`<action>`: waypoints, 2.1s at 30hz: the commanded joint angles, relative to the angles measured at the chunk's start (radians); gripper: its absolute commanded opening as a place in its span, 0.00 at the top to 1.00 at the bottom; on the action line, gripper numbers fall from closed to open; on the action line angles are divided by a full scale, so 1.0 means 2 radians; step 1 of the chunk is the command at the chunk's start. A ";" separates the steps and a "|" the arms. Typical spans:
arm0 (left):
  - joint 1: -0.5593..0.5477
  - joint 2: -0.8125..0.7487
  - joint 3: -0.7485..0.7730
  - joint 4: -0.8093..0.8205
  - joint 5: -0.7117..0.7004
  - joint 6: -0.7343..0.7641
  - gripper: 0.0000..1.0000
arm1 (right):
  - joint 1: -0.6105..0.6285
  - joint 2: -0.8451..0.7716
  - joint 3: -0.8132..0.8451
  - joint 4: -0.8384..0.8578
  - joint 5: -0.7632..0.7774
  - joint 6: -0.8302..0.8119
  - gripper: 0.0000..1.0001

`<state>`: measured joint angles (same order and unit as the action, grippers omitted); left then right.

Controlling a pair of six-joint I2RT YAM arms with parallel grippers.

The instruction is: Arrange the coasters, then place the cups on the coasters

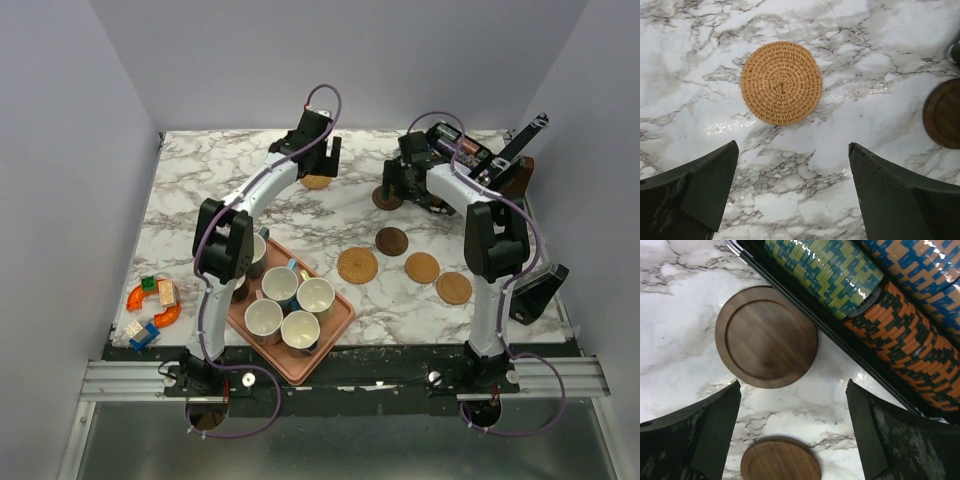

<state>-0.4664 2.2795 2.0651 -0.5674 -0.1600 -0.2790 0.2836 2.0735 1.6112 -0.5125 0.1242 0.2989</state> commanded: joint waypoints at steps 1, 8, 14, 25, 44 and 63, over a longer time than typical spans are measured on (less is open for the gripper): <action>-0.002 -0.076 -0.054 0.028 -0.010 -0.006 0.01 | -0.004 0.039 0.042 -0.033 -0.023 0.004 0.10; -0.002 -0.150 -0.148 0.042 -0.033 -0.015 0.01 | -0.004 0.077 0.079 -0.044 -0.059 0.002 0.27; -0.001 -0.194 -0.215 0.051 -0.050 -0.027 0.01 | -0.003 0.093 0.088 -0.047 -0.106 0.002 0.33; -0.001 -0.229 -0.269 0.051 -0.063 -0.026 0.01 | 0.041 0.147 0.171 -0.093 -0.117 -0.017 0.36; 0.002 -0.258 -0.299 0.054 -0.085 -0.031 0.01 | 0.044 0.138 0.224 -0.125 -0.048 -0.024 0.14; 0.002 -0.260 -0.299 0.046 -0.084 -0.032 0.01 | 0.016 0.230 0.320 -0.135 -0.194 -0.048 0.13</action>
<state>-0.4660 1.7901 1.4712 -0.4725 -0.3073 -0.3309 0.3080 2.4954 2.2375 -0.7532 -0.1768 0.2142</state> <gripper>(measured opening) 0.990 0.898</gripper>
